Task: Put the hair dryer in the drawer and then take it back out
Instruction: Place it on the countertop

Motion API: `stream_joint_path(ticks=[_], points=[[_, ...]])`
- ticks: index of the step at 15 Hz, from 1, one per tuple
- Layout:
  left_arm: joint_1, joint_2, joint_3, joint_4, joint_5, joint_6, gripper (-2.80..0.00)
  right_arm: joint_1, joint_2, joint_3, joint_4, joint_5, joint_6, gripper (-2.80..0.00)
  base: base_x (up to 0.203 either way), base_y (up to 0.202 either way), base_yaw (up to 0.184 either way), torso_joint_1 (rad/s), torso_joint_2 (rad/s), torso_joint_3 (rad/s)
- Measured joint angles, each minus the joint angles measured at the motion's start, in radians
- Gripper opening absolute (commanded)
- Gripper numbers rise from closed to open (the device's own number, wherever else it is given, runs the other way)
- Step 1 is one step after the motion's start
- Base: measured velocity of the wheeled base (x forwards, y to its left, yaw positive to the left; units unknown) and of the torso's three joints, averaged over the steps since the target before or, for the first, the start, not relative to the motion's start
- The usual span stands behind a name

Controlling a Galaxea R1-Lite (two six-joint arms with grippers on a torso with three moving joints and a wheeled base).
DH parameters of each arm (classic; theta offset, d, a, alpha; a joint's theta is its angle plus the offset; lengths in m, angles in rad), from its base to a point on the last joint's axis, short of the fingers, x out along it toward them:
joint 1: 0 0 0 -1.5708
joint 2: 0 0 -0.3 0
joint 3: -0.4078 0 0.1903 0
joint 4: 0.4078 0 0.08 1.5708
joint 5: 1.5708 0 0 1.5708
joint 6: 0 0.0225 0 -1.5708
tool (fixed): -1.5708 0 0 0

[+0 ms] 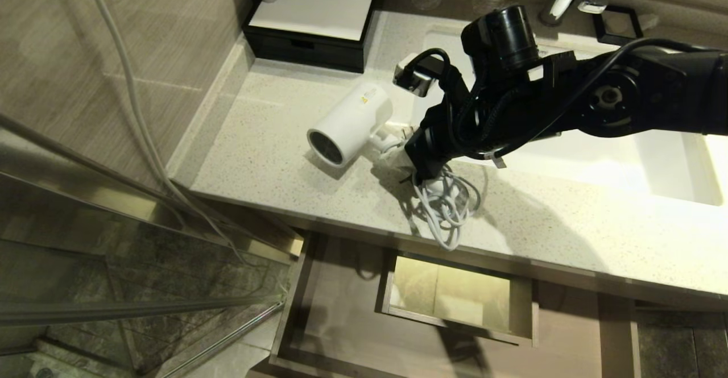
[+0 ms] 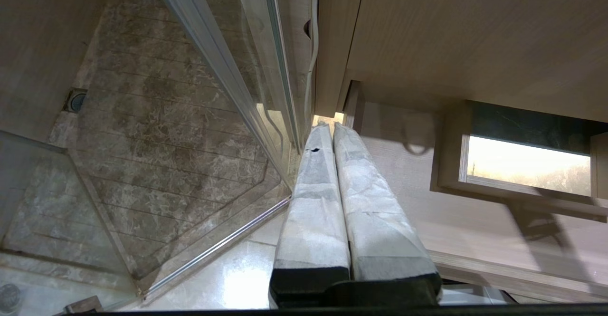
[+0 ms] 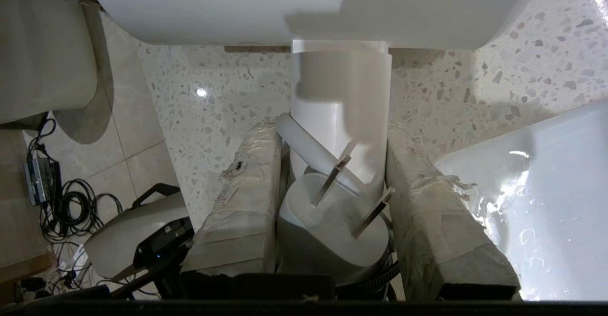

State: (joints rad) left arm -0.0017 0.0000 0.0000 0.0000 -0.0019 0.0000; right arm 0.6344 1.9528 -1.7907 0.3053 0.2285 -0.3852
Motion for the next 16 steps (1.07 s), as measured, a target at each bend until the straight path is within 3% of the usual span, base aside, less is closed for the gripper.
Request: stream_joint_path(ticks=[3, 9, 10, 16], points=[[0.000, 0.000, 0.000, 0.000, 0.000, 0.000, -2.80, 0.012, 0.003, 0.007, -0.008, -0.072, 0.005, -2.80, 0.000, 0.000, 0.000, 0.000, 0.00, 0.000], [0.000, 0.000, 0.000, 0.000, 0.000, 0.000, -2.80, 0.014, -0.004, 0.036, -0.007, -0.080, 0.017, -2.73, 0.000, 0.000, 0.000, 0.000, 0.00, 0.000], [0.000, 0.000, 0.000, 0.000, 0.000, 0.000, -2.80, 0.013, -0.003, 0.037, -0.009, -0.080, 0.015, 0.00, 0.000, 0.000, 0.000, 0.000, 0.00, 0.000], [0.000, 0.000, 0.000, 0.000, 0.000, 0.000, -2.80, 0.016, 0.017, 0.026, -0.011, -0.101, 0.015, 0.00, 0.000, 0.000, 0.000, 0.000, 0.00, 0.000]])
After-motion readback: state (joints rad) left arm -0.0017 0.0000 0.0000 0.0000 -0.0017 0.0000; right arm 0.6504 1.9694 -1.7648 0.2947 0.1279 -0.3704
